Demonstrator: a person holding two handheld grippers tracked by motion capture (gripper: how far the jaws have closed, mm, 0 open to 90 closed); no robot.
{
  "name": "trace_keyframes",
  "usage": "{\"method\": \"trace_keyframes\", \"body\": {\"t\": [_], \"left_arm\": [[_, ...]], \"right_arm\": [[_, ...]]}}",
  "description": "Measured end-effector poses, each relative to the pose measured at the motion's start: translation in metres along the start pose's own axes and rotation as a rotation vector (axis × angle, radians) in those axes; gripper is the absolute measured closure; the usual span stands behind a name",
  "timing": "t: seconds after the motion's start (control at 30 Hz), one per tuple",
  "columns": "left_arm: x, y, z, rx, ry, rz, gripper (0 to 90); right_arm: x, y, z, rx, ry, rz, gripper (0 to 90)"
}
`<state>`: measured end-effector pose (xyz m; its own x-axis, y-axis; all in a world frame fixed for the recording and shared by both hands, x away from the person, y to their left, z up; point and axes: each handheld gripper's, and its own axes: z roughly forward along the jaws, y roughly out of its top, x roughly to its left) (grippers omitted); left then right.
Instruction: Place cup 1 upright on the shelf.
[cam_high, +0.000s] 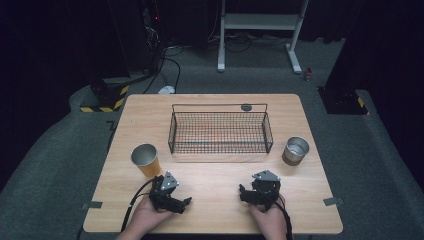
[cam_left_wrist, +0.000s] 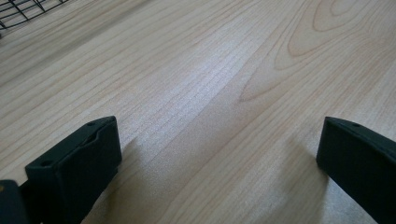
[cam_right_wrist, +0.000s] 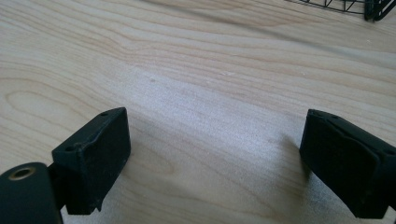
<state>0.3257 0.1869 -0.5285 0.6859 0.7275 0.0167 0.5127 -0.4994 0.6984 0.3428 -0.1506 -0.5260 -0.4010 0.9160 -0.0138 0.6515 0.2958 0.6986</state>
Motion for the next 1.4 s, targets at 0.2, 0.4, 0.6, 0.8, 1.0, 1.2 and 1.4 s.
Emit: {"method": "trace_keyframes", "body": {"t": [0.2, 0.4, 0.6, 0.8, 1.0, 1.2, 1.4], "left_arm": [[-0.001, 0.000, 0.000, 0.000, 0.001, -0.006, 0.3], [-0.001, 0.000, 0.000, 0.003, 0.003, -0.011, 0.4], [0.000, 0.000, 0.000, 0.000, 0.008, -0.005, 0.3], [0.000, 0.000, 0.000, 0.002, 0.005, -0.011, 0.7], [0.002, 0.000, -0.005, -0.025, 0.005, -0.017, 0.3], [0.002, -0.001, -0.013, -0.037, -0.002, -0.015, 0.3], [0.006, 0.001, -0.023, -0.050, 0.001, -0.010, 0.1]], "right_arm": [[0.000, -0.001, -0.001, 0.000, 0.005, -0.005, 8.6], [-0.001, -0.001, -0.001, 0.002, 0.009, -0.006, 8.7], [0.000, -0.001, -0.001, 0.003, 0.010, -0.003, 8.7], [0.000, -0.001, -0.001, 0.003, 0.010, -0.003, 8.7], [0.000, -0.001, -0.001, 0.002, 0.009, -0.002, 8.7], [0.000, -0.001, -0.001, 0.002, 0.009, -0.002, 8.7], [0.000, -0.001, -0.001, 0.002, 0.008, -0.001, 8.7]]}}
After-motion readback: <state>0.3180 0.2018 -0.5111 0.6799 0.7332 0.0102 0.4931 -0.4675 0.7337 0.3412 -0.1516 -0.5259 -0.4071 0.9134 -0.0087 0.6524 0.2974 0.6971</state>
